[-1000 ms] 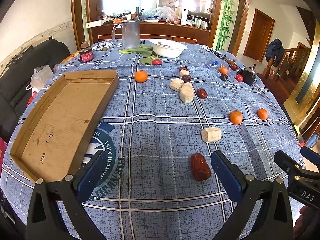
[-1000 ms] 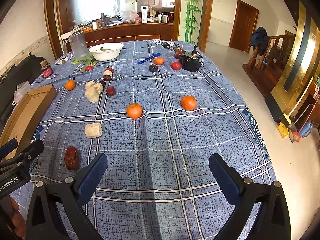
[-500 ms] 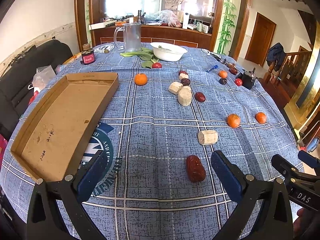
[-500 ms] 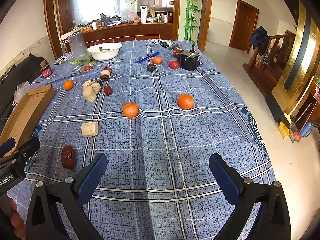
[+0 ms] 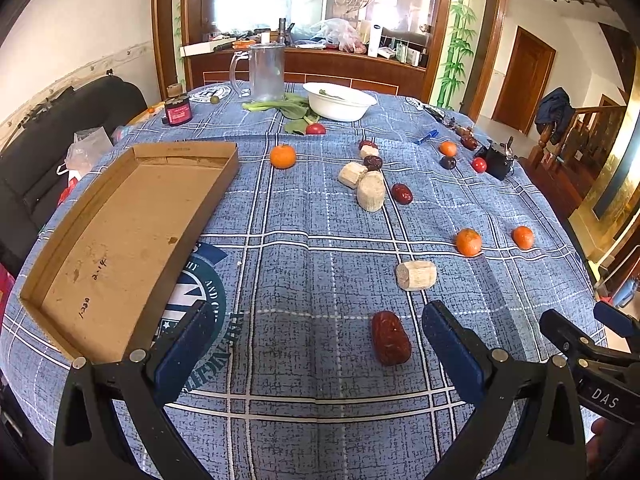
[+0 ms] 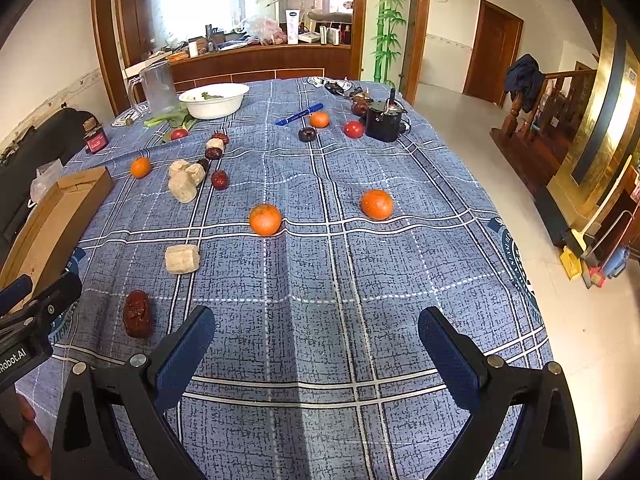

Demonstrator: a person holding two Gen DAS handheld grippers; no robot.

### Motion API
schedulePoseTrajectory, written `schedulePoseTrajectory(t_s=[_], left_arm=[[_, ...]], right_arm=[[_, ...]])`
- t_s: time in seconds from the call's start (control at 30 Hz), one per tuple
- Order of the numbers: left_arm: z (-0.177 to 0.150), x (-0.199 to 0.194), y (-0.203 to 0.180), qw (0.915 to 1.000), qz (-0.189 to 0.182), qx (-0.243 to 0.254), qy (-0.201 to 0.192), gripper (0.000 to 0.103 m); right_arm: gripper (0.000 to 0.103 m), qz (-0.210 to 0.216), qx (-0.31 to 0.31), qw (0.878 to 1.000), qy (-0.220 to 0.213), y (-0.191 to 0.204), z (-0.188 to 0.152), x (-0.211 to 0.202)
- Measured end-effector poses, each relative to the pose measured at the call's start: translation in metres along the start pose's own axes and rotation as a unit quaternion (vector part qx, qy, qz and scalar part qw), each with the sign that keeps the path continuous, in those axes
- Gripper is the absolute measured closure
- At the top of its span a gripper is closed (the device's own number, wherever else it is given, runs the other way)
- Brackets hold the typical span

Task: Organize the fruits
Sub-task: 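Move both tools toward the red date and the orange on the cloth, then close the left gripper on the red date while the right gripper grasps an orange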

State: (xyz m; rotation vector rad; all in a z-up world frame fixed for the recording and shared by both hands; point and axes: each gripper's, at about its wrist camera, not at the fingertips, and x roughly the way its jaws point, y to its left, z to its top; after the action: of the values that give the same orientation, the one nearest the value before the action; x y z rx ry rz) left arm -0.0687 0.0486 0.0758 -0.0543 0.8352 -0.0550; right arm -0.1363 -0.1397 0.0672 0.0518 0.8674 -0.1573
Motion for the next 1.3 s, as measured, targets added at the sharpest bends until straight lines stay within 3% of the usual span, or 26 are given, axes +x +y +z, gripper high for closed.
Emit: schedulePoseTrajectory(t_s=[0.57,0.9,1.3], left_arm=[[0.0,0.008,-0.003,0.9999,0.004,-0.008,0.012,0.0],[-0.001,0.015,0.003,0.999,0.037,-0.008,0.021,0.0],[-0.022,0.026,-0.024,0.9967,0.009,0.045,0.068,0.0]], right_arm=[[0.001,0.007,-0.008,1.0,0.005,0.0,0.004,0.008],[0.001,0.002,-0.006,1.0,0.0,-0.013,0.009,0.011],[0.001,-0.005,0.013,1.0,0.005,-0.042,0.013,0.022]])
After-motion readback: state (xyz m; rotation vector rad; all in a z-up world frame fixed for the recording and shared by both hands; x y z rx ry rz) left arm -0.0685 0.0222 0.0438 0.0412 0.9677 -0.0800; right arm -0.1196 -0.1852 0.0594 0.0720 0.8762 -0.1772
